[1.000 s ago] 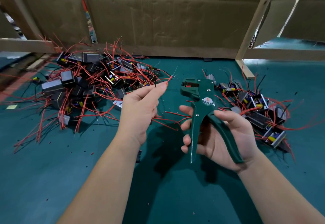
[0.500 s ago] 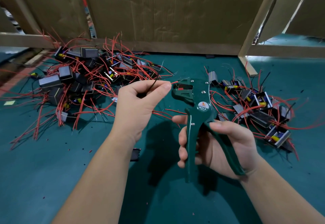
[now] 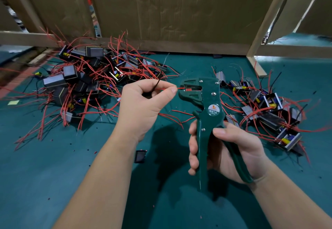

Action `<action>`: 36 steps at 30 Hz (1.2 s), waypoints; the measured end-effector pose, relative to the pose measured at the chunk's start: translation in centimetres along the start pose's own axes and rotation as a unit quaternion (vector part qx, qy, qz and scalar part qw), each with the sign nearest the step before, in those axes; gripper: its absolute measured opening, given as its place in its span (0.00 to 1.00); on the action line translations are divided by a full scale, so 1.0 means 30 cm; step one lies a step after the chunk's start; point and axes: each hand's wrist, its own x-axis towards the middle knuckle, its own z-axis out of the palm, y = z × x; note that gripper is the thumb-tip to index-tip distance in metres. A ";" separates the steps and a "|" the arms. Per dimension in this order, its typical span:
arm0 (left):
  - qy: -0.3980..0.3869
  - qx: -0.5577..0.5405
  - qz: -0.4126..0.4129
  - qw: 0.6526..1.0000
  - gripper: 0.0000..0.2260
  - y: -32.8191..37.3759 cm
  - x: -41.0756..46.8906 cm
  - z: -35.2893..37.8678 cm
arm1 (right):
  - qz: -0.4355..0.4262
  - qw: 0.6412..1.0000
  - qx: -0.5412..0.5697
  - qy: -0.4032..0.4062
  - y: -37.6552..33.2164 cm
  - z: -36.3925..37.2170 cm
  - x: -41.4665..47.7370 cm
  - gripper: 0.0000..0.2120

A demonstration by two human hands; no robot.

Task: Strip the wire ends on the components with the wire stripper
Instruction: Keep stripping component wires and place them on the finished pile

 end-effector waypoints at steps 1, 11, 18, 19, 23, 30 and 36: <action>-0.003 0.003 0.001 1.000 0.08 -0.002 0.001 -0.001 | 0.001 1.000 -0.003 0.004 0.000 0.001 0.000 0.20; -0.013 0.006 0.005 1.000 0.08 -0.009 0.002 -0.004 | 0.011 1.000 -0.009 0.019 0.005 0.003 0.002 0.19; -0.011 0.011 0.010 1.000 0.10 -0.010 0.002 0.001 | 0.016 1.000 0.004 0.005 0.008 0.003 0.003 0.20; -0.012 0.013 0.012 1.000 0.10 -0.009 0.001 0.002 | 0.017 1.000 0.004 0.005 0.008 0.003 0.003 0.20; -0.012 0.023 0.016 1.000 0.10 -0.009 0.001 0.004 | 0.021 1.000 0.018 -0.010 0.005 -0.003 0.000 0.21; -0.014 0.027 0.033 0.999 0.10 -0.017 0.003 0.004 | 0.023 1.000 0.018 -0.010 0.005 -0.002 -0.002 0.20; -0.026 0.046 0.050 0.997 0.06 -0.027 0.003 0.001 | 0.021 0.998 0.006 0.052 0.017 0.014 0.006 0.22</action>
